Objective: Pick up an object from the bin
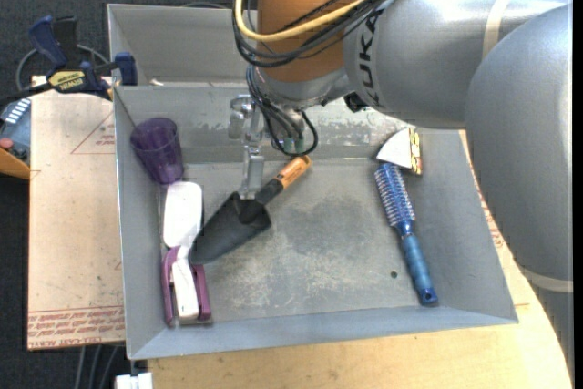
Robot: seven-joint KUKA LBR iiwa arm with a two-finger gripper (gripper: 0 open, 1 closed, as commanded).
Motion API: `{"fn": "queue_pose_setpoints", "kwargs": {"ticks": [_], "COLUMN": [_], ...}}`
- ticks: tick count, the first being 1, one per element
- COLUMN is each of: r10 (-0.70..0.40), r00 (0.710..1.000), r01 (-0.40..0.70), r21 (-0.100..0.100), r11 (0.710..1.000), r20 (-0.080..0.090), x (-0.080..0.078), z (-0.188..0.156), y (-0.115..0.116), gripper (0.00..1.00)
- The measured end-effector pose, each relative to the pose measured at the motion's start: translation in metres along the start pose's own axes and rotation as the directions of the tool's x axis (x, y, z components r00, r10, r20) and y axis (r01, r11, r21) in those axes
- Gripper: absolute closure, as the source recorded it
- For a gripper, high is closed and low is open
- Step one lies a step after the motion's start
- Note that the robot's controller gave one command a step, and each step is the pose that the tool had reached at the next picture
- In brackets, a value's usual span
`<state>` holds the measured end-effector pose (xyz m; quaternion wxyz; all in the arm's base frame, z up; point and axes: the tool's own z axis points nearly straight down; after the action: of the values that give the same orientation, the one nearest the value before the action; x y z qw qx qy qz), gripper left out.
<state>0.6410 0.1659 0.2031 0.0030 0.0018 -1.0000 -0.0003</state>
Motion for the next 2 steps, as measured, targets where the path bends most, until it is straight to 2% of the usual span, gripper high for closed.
{"fn": "queue_pose_setpoints", "kwargs": {"ticks": [1,2], "r10": [0.003,-0.078], "r00": [1.0,0.997], "r01": [-0.003,0.078], "r21": [-0.001,-0.001], "r11": [1.0,0.997], "r20": [0.008,0.005], "x": [-0.001,0.046], "z": [-0.006,0.085], "y": [-0.001,0.013], "gripper": [0.0,0.0]}}
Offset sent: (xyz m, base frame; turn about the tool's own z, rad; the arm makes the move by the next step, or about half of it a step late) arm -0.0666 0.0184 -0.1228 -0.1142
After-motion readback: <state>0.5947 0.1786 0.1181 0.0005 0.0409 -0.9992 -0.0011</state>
